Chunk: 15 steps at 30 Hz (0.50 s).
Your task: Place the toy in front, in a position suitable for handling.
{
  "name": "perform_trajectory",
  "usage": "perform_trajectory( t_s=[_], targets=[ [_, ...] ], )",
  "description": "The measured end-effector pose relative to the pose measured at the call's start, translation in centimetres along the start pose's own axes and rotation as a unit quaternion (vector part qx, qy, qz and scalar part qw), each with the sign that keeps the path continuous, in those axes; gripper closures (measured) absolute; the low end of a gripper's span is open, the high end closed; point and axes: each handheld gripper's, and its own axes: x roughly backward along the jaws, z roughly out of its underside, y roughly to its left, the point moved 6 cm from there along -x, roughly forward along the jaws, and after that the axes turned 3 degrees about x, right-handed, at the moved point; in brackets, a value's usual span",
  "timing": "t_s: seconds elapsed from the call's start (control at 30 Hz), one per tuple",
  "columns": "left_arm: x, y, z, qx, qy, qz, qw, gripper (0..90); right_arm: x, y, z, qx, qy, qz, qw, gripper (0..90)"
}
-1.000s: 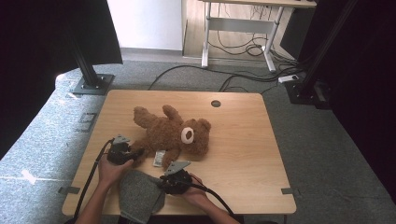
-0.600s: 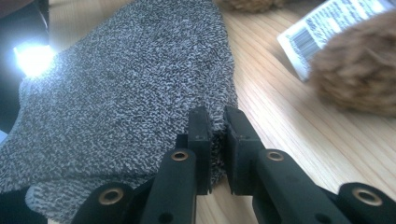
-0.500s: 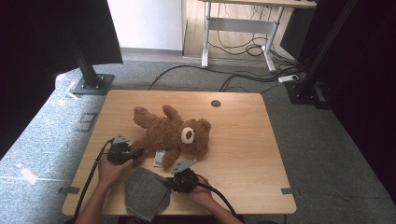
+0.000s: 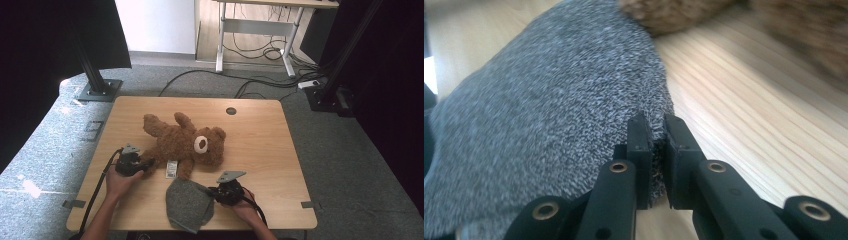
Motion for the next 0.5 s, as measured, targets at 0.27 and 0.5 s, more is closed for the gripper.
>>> perform_trajectory(
  t_s=[0.27,0.5],
  targets=[
    [-1.0,-0.8,-0.6,-0.007,-0.006,0.005,0.9999,58.6,2.1,-2.3,1.5,-0.027,-0.003,0.032,0.9991,82.1],
    [-2.0,-2.2,-1.1,-0.029,-0.003,0.010,0.9995,59.5,3.7,-4.3,2.2,-0.051,-0.011,0.060,0.9968,80.7]
  ],
)
